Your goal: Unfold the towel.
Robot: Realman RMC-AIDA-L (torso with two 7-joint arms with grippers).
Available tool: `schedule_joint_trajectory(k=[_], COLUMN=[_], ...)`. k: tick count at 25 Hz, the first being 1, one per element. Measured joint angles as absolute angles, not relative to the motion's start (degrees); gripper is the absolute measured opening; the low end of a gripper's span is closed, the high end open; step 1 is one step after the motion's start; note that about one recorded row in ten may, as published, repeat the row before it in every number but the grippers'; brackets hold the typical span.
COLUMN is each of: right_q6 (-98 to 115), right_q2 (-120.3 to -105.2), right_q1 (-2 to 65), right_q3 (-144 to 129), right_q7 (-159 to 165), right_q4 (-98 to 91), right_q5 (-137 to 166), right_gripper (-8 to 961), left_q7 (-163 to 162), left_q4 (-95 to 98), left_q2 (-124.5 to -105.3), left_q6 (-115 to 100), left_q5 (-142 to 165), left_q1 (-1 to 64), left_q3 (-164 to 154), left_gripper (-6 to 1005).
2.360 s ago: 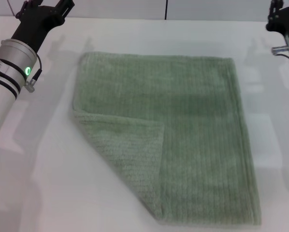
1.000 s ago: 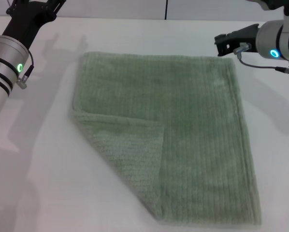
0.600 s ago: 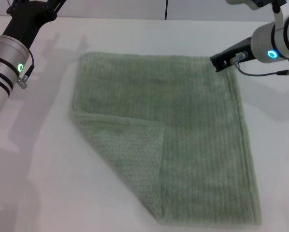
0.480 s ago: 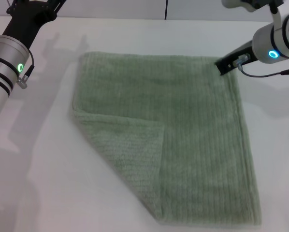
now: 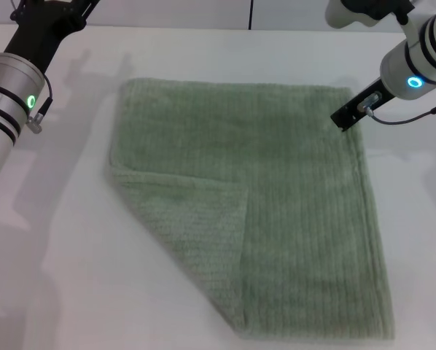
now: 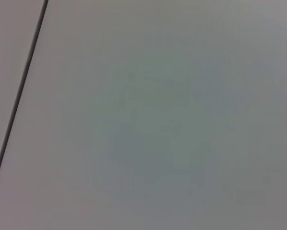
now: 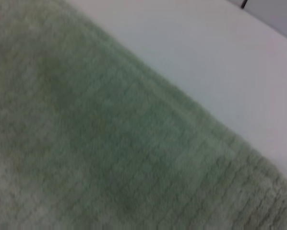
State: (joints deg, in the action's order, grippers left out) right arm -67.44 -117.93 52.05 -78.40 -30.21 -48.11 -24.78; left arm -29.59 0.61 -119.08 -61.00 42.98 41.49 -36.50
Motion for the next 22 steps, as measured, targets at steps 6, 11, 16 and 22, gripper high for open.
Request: schedule_joint_trajectory(k=[6, 11, 16, 22], right_q6=[-67.26, -66.76, -65.95, -63.93], right_q2=[-116.48, -115.38, -115.17, -115.29], right_q1=[56.16, 58.77, 59.89, 59.49], right_q3=[-75.84, -73.52, -73.02, -72.54], right_q7=[-33.93, -37.08, -38.97, -40.49], right_q4=[-41.39, -36.46, -33.78, -32.75], right_q5=[-24.76, -24.68, -24.6, -25.03], right_gripper=[8, 8, 8, 7], left_q7=[-29.82, -29.86, -29.87, -29.88], left_q4=[0.47, 0.28, 0.19, 0.17], left_q2=[-119.09, -119.09, -119.09, -119.09], left_q6=[-61.0, -61.0, -61.0, -60.99], left_q5=[42.98, 42.98, 42.98, 42.98], left_q1=[41.71, 41.98, 42.15, 42.49], left_q3=[-36.2, -36.14, -36.12, -36.12], left_gripper=[793, 791, 788, 785])
